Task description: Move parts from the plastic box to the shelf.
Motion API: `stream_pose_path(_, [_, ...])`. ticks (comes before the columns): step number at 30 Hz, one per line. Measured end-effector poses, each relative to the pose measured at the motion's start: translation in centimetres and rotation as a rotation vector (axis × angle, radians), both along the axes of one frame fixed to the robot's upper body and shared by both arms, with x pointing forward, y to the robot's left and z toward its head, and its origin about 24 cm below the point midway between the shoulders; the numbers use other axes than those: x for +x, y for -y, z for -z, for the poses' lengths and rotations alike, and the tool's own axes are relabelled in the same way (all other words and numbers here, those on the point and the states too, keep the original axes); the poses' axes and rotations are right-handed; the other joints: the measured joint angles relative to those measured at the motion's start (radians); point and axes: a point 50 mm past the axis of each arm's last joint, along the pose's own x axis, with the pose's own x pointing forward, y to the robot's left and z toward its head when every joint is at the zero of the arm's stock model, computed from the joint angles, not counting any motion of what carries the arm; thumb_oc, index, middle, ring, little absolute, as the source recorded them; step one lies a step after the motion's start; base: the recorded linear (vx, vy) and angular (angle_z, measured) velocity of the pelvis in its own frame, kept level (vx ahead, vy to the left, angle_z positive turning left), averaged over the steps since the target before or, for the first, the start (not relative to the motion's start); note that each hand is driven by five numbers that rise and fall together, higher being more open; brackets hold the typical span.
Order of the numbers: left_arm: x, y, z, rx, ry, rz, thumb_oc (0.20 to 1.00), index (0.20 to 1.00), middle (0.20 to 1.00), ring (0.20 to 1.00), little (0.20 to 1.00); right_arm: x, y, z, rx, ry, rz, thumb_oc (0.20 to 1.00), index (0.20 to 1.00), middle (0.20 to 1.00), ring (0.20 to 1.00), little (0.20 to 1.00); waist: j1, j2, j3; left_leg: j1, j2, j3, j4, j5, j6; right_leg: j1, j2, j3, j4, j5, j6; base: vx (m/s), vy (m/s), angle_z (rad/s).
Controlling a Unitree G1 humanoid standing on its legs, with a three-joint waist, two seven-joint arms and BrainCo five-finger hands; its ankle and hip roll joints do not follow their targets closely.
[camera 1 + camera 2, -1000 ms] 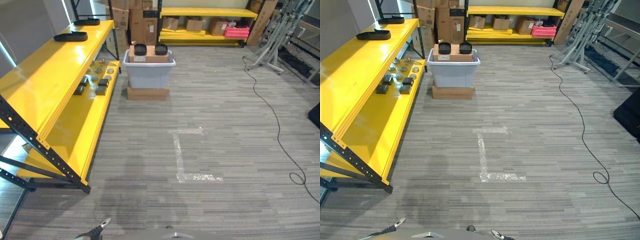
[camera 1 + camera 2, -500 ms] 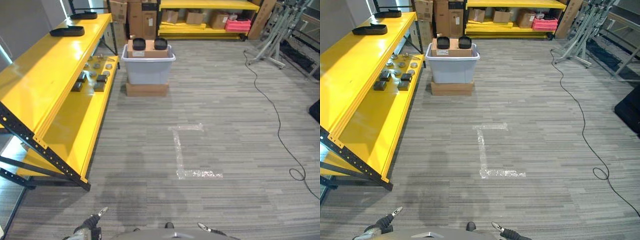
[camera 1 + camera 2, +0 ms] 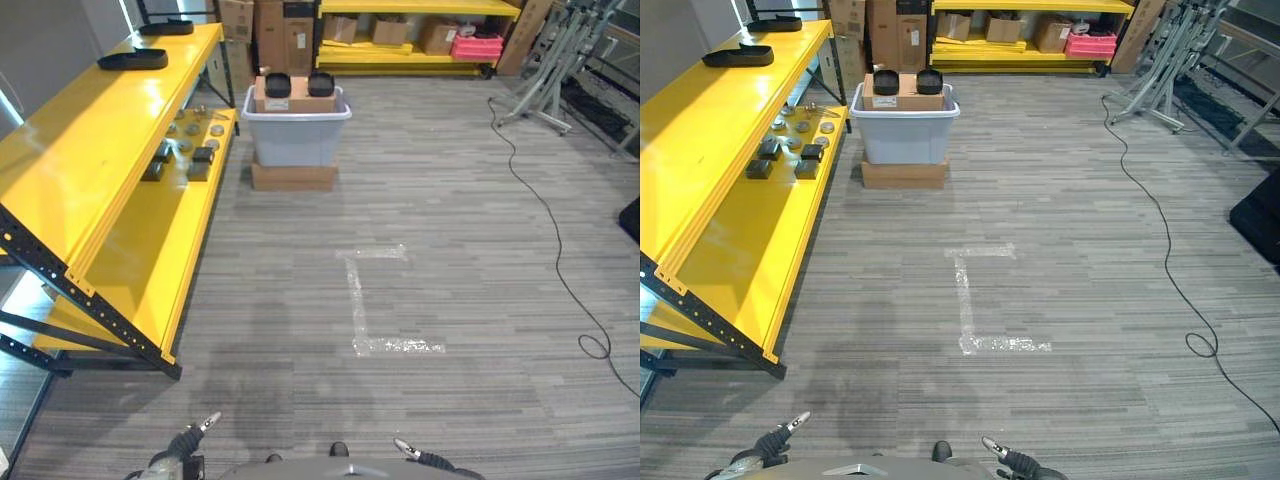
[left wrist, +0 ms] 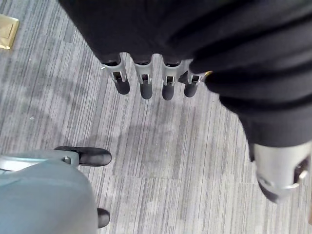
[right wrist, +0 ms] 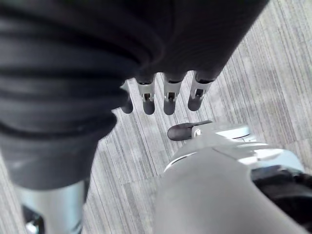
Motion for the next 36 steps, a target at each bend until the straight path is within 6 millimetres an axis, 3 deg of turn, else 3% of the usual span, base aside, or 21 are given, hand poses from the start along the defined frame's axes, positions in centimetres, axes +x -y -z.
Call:
stream_pose_path(6, [-0.1, 0.2, 0.1, -0.034, -0.009, 0.005, 1.0, 1.0, 1.0, 1.0, 1.0, 0.2, 0.0, 0.0, 0.008, 0.007, 0.02, 1.0, 1.0, 1.0, 1.0, 1.0, 0.0, 0.001, 0.0, 0.005, 0.0, -0.002, 0.0, 0.001, 0.0, 0.003, 0.0, 0.001, 0.0, 0.001, 0.0, 0.0, 0.0, 0.0])
stream_pose_path(12, [0.0, 0.3, 0.1, -0.047, -0.008, 0.012, 1.0, 1.0, 1.0, 1.0, 1.0, -0.8, -0.9, 0.3, 0.129, -0.084, 0.114, 1.0, 1.0, 1.0, 1.0, 1.0, 0.0, 0.009, -0.005, 0.01, 0.0, -0.007, -0.006, -0.003, -0.002, 0.017, 0.0, -0.002, -0.001, -0.003, -0.004, 0.03, 0.003, 0.01])
stream_pose_path(20, [-0.2, 0.4, 0.1, -0.056, -0.021, 0.015, 1.0, 1.0, 1.0, 1.0, 1.0, -0.6, -0.9, 0.3, 0.073, -0.05, 0.123, 1.0, 1.0, 1.0, 1.0, 1.0, 0.001, 0.009, -0.015, 0.011, 0.0, -0.009, -0.005, -0.002, -0.002, 0.017, 0.0, -0.004, 0.0, -0.002, -0.002, 0.02, 0.006, 0.01])
stream_pose_path(24, [0.6, 0.2, -0.1, -0.062, 0.014, 0.03, 1.0, 1.0, 1.0, 1.0, 1.0, 1.9, -0.4, -0.5, 0.045, 0.091, 0.093, 1.0, 1.0, 1.0, 1.0, 1.0, 0.002, 0.004, -0.019, 0.01, 0.0, -0.009, -0.005, -0.001, -0.001, 0.017, 0.0, -0.004, 0.004, 0.0, -0.001, 0.04, 0.042, 0.0])
stream_pose_path(25, [1.4, -0.3, -0.5, -0.051, 0.046, 0.041, 1.0, 1.0, 1.0, 1.0, 1.0, 3.6, 0.3, -1.2, 0.016, 0.174, 0.074, 1.0, 1.0, 1.0, 1.0, 1.0, 0.002, 0.003, -0.019, 0.011, 0.0, -0.009, -0.006, -0.001, 0.0, 0.017, -0.001, -0.004, 0.003, 0.0, -0.001, 0.08, 0.073, 0.0])
stream_pose_path(29, [3.2, -1.4, -1.4, -0.03, 0.12, 0.06, 1.0, 1.0, 1.0, 1.0, 1.0, 5.9, 2.2, -2.6, -0.051, 0.291, 0.052, 1.0, 1.0, 1.0, 1.0, 1.0, 0.003, 0.003, -0.02, 0.011, -0.001, -0.008, -0.006, -0.001, 0.0, 0.018, -0.001, -0.003, 0.004, 0.001, 0.0, 0.08, 0.089, 0.0])
stream_pose_path(36, [5.3, -0.9, -2.1, -0.064, 0.199, 0.095, 1.0, 1.0, 1.0, 1.0, 1.0, 7.3, 1.6, -3.3, -0.082, 0.352, -0.075, 1.0, 1.0, 1.0, 1.0, 1.0, 0.004, -0.011, -0.005, 0.009, -0.005, 0.002, -0.001, -0.005, 0.01, -0.012, -0.002, 0.001, 0.063, -0.014, 0.011, 0.06, 0.087, -0.03])
